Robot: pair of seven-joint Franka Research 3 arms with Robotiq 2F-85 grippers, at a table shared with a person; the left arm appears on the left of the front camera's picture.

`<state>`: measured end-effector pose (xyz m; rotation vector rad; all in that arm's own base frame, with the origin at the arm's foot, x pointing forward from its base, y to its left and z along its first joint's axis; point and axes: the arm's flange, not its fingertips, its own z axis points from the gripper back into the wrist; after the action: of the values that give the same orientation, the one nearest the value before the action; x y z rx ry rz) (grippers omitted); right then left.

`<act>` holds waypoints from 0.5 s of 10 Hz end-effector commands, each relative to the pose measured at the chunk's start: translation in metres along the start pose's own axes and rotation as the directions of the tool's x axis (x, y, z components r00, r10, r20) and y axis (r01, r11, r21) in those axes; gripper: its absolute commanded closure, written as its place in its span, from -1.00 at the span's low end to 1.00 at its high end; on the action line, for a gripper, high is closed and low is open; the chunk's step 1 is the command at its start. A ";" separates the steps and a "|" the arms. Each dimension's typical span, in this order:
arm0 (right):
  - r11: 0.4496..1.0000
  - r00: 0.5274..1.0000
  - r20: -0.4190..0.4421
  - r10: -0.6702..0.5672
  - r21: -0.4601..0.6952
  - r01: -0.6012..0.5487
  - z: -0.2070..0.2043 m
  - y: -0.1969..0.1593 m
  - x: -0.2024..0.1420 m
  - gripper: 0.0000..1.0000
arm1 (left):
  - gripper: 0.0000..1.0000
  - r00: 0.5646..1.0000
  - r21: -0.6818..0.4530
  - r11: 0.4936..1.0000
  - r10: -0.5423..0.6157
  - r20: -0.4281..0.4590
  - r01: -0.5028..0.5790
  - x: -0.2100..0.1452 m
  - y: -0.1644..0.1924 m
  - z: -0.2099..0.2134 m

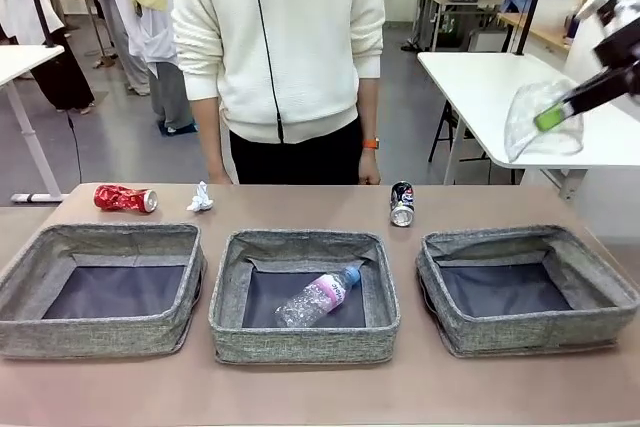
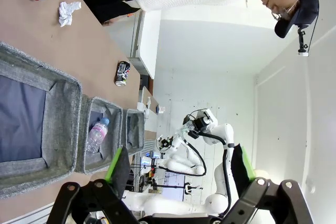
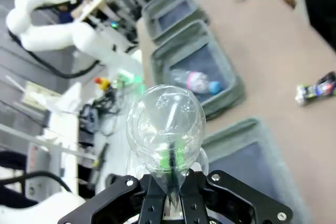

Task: Sort the waste into the appropriate baskets.
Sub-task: Pick up the waste item pointed out by the person.

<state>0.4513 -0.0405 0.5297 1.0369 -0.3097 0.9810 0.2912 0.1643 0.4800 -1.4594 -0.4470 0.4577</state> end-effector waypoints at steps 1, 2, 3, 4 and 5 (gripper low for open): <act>0.997 0.996 -0.060 -0.063 0.047 0.066 -0.051 0.015 -0.024 1.00 | -1.00 1.000 0.009 1.000 0.010 -0.012 -0.010 -0.003 -0.003 0.002; 0.998 0.992 -0.124 0.029 0.063 -0.022 -0.080 0.020 -0.039 1.00 | -1.00 1.000 0.009 1.000 0.010 -0.012 -0.010 -0.003 -0.003 0.002; 0.997 0.993 -0.086 0.083 0.013 -0.082 -0.086 0.016 -0.046 1.00 | -1.00 1.000 0.009 1.000 0.010 -0.012 -0.010 -0.003 -0.003 0.002; 0.995 0.996 -0.074 -0.042 0.085 0.048 -0.062 0.008 -0.026 1.00 | -1.00 1.000 0.009 1.000 0.010 -0.012 -0.010 -0.003 -0.003 0.002; 0.995 0.996 -0.074 -0.042 0.085 0.048 -0.062 0.008 -0.026 1.00 | -1.00 1.000 0.009 1.000 0.010 -0.012 -0.010 -0.003 -0.003 0.002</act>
<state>0.4046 0.0060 0.4706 1.0633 -0.1919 1.0264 0.2911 0.1644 0.4799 -1.4598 -0.4467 0.4581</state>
